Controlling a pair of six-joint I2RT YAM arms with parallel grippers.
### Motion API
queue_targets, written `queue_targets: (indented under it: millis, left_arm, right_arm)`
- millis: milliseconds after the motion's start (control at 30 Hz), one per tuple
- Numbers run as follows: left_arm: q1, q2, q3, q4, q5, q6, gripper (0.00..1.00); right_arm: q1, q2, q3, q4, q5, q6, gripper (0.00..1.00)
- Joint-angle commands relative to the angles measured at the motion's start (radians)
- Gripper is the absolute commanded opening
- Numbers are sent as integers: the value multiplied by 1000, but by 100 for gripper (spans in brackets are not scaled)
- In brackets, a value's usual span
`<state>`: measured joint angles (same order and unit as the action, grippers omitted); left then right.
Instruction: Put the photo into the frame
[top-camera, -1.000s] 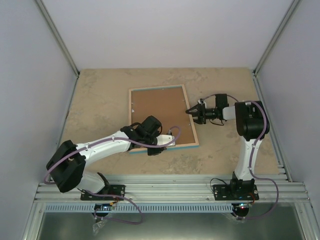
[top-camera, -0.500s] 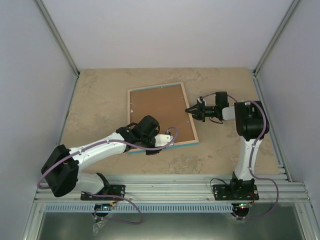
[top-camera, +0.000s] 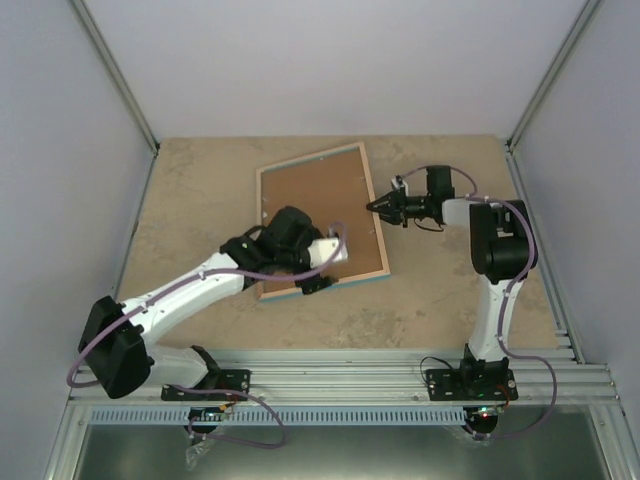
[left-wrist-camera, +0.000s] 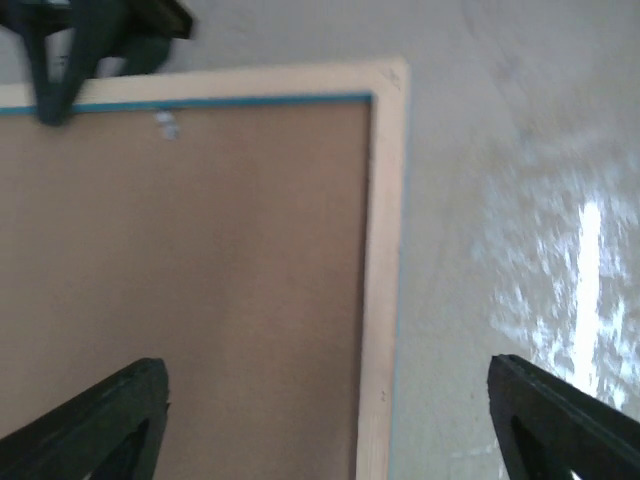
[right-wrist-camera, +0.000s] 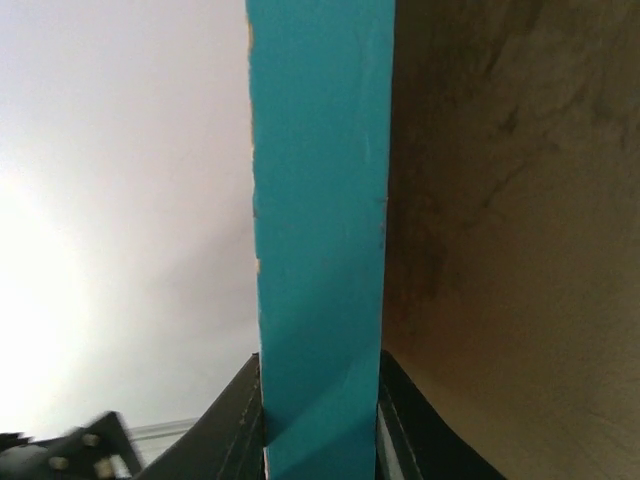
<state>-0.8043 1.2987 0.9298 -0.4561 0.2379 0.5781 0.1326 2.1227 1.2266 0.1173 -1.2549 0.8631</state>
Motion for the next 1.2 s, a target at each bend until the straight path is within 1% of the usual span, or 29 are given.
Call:
queue_targets:
  millis: [0,33,67,200,267,333,467,600,733,800,833,933,1033,1067,1167]
  left_arm:
    - [83,52,212,-94,29,-147,93]
    - [115,74,275,-122,37,-184,98]
    - [154,95,329,-139,46,-221,99]
    - [324,172,540,-174,93,-386,99]
    - [395,196,613,-171,93,-449,99]
    - [445,209,659,-156,63,-499,99]
    - [513,208,690,-114,-22,-564,99]
    - [550,205,697,-92,-134,-568,99]
    - [603,193,672,-76,-153,-630,99]
    - [646,191,659,-71,-156,-661,99]
    - [671,191,653,-70,-153,-683,99]
    - [751,196,628,-65,-117,-750,99]
    - [799,196,599,-57,-78,-779,99]
    - [815,195,588,-53,-65,-787,99]
    - [844,191,562,-39,-39,-801,99]
  right_arm:
    - [-7,-101,109,-159,-23,-98,1]
    - [-6,-109,143,-194,-17,-122,1]
    - [-7,-118,178,-235,-7,-168,1]
    - [-13,-168,317,-369,51,-307,0]
    - [-17,-190,381,-416,80,-366,1]
    - [-20,-208,446,-465,117,-425,1]
    - [-24,-232,613,-605,234,-594,0]
    - [-34,-243,805,-674,357,-702,1]
    - [-33,-247,963,-719,441,-776,0]
    - [-29,-257,1016,-739,499,-845,1]
    - [-23,-261,1038,-755,554,-891,1]
    - [12,-293,1041,-782,680,-1026,0]
    - [72,-346,974,-768,807,-1164,0]
    - [99,-369,936,-754,846,-1211,1]
    - [191,-462,727,-647,960,-1361,0]
